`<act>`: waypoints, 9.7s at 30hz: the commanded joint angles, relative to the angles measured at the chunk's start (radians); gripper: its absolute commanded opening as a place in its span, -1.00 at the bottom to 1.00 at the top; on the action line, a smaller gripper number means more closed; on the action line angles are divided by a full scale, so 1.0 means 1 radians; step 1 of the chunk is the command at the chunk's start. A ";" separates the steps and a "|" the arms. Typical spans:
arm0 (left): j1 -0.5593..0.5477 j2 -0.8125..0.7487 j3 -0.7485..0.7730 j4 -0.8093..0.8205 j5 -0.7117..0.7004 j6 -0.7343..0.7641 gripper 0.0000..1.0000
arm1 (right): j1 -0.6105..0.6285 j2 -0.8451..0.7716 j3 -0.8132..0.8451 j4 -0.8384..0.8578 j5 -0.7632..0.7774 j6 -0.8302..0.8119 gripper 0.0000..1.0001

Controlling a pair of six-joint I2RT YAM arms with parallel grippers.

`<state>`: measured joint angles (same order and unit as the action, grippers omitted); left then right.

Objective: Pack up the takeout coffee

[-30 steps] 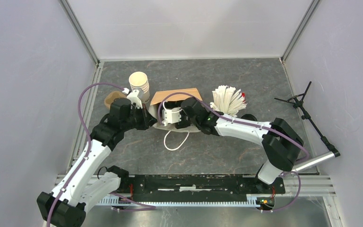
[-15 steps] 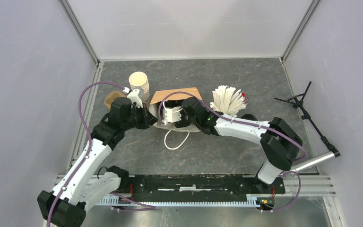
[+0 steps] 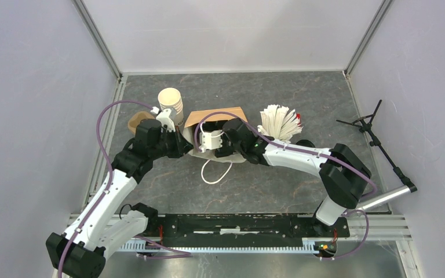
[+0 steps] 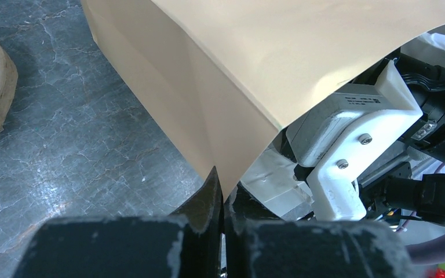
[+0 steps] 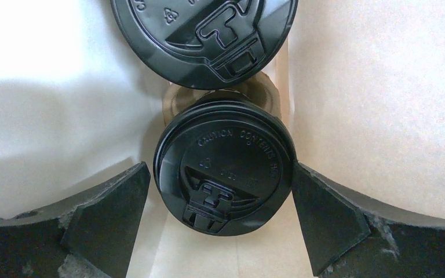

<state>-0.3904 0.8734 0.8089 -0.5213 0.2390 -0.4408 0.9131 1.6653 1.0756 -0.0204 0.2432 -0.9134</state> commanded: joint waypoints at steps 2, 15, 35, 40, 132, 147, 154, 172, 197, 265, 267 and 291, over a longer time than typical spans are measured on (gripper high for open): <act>-0.005 0.004 0.064 0.032 0.037 -0.034 -0.90 | -0.011 -0.025 0.022 -0.084 -0.041 0.022 0.96; -0.004 0.008 0.078 0.016 0.026 -0.024 -0.90 | -0.001 -0.050 0.071 -0.162 -0.051 -0.003 0.96; -0.005 0.003 0.070 0.023 0.027 -0.024 -0.90 | 0.030 -0.061 0.124 -0.234 -0.040 -0.034 0.96; -0.005 0.002 0.073 0.021 0.026 -0.022 -0.90 | 0.032 -0.059 0.144 -0.269 -0.019 -0.019 0.96; -0.005 0.097 0.178 -0.008 0.064 -0.200 -0.93 | 0.044 -0.161 0.368 -0.569 -0.369 0.203 0.41; -0.005 0.217 0.350 -0.164 0.054 -0.247 -0.90 | 0.038 -0.151 0.443 -0.600 -0.398 0.349 0.35; -0.004 0.285 0.458 -0.259 0.060 -0.250 -0.89 | 0.034 -0.107 0.559 -0.658 -0.416 0.418 0.37; 0.011 0.408 0.561 -0.347 0.094 -0.275 -0.85 | -0.021 -0.065 0.627 -0.627 -0.504 0.616 0.34; 0.044 0.428 0.625 -0.463 0.072 -0.313 -0.80 | -0.136 -0.007 0.596 -0.407 -0.590 0.708 0.35; 0.044 0.182 0.637 -0.414 -0.145 0.083 1.00 | -0.175 -0.454 0.248 -0.876 -0.100 1.131 -0.16; 0.044 0.188 0.635 -0.414 -0.138 0.079 1.00 | -0.176 -0.432 0.259 -0.894 -0.098 1.113 -0.12; 0.044 0.214 0.656 -0.408 -0.148 0.079 1.00 | -0.177 -0.446 0.122 -0.696 0.029 0.877 -0.35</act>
<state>-0.3527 1.0870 1.4445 -0.9627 0.0875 -0.4171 0.7391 1.2407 1.1923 -0.7849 0.2188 0.0254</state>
